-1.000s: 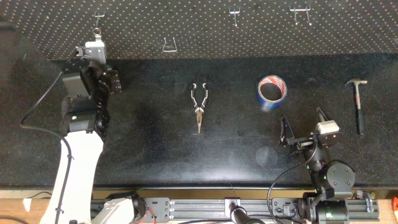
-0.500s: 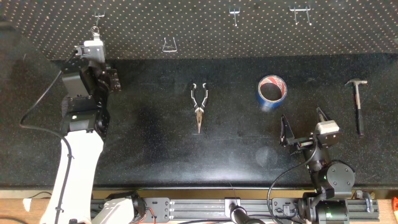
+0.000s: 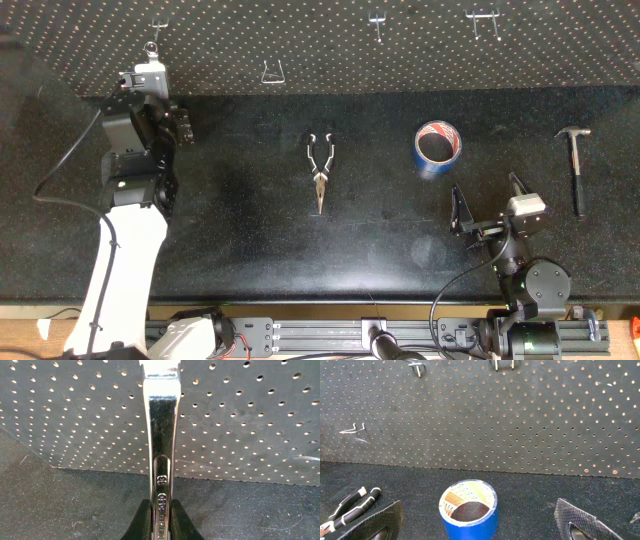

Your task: Place Tools Onto Pegboard

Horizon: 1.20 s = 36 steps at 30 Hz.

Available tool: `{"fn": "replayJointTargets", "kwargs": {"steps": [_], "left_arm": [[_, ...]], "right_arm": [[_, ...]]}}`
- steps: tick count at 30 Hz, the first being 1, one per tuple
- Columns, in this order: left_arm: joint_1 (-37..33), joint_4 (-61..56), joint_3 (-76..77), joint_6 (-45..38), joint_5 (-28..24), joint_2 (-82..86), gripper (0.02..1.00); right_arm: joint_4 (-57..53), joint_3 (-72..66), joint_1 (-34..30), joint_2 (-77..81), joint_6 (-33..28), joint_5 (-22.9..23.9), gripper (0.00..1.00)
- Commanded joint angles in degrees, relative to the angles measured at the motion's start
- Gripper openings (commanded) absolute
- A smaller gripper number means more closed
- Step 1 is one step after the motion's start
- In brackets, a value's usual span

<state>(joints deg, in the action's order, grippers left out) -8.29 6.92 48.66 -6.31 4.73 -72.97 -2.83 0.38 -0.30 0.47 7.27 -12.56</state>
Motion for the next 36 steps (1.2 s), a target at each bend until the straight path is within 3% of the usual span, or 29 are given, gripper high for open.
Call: {"fn": "replayJointTargets", "kwargs": {"steps": [1,9,10,14,15,21,24,26,27,33,36], "left_arm": [[0.0,-2.3,0.8,0.5,0.8,-2.3,0.029],[0.0,-7.1,4.2,0.5,0.6,-9.1,0.027],[0.0,-8.4,4.5,0.5,0.6,-9.4,0.091],[0.0,-6.5,4.5,0.3,0.7,-7.7,0.932],[0.1,-3.6,4.6,0.3,0.7,-5.9,0.996],[4.3,18.0,5.4,0.3,0.7,11.2,0.996],[4.6,21.7,5.4,0.3,0.7,18.4,0.998],[4.7,23.0,5.4,2.0,-5.9,20.9,0.996],[5.4,24.4,5.4,8.8,-9.5,22.2,0.996],[18.1,39.1,5.5,26.9,-0.1,18.8,1.000],[24.3,42.9,7.5,34.1,0.7,12.7,0.998]], "right_arm": [[-0.3,-0.2,0.0,-0.4,0.6,-0.1,0.987],[-0.3,-0.2,0.0,-0.4,0.6,-0.1,0.987],[-0.3,-0.2,0.0,-0.4,0.6,-0.1,0.987],[-0.3,-0.2,0.0,-0.4,0.6,-0.1,0.987],[-0.3,-0.2,0.0,-0.4,0.6,-0.1,0.987],[-0.3,-0.2,0.0,-0.4,0.6,-0.1,0.987],[-0.3,-0.2,0.0,-0.4,0.6,-0.1,0.987],[-0.3,-0.2,0.0,-0.4,0.6,-0.1,0.987],[-0.3,-0.2,0.0,-0.4,0.6,-0.1,0.987],[-0.3,-0.2,0.0,-0.4,0.6,-0.1,0.989],[-0.3,-0.2,0.0,-0.4,0.7,-0.1,0.987]]}}
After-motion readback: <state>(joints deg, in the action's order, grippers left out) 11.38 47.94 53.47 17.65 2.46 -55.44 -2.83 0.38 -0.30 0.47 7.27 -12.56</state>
